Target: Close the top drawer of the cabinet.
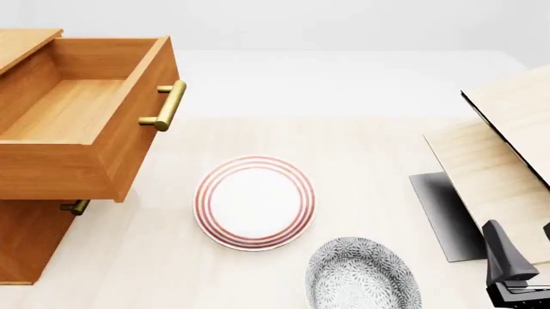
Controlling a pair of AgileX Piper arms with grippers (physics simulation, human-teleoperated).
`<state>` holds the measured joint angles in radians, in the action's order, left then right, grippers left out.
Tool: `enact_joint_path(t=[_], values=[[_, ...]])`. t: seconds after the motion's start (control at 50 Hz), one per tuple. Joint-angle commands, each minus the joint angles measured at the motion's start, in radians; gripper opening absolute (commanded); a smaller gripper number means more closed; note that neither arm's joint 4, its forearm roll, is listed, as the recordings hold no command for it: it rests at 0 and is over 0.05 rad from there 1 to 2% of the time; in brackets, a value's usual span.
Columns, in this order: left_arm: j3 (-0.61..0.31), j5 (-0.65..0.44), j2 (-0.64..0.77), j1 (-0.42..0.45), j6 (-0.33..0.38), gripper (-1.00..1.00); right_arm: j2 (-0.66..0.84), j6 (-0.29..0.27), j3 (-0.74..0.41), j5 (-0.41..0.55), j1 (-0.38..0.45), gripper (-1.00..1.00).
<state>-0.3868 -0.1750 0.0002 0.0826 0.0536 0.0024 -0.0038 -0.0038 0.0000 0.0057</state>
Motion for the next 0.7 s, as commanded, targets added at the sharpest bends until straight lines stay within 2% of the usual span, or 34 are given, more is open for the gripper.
enact_joint_path(t=[0.02, 0.1, 0.42, 0.7], values=[[-0.046, -0.037, 0.001, 0.057, 0.047, 1.00, 0.000, 0.000, 0.000, 0.000, 0.000, 1.00], [-0.065, -0.055, 0.007, 0.078, 0.045, 1.00, 0.000, 0.000, 0.000, 0.000, 0.000, 1.00], [-0.172, -0.009, 0.123, 0.153, 0.078, 1.00, 0.000, 0.001, 0.000, 0.000, 0.000, 1.00], [-0.253, -0.008, 0.244, 0.248, 0.036, 1.00, 0.000, 0.001, 0.000, 0.000, 0.000, 1.00]])
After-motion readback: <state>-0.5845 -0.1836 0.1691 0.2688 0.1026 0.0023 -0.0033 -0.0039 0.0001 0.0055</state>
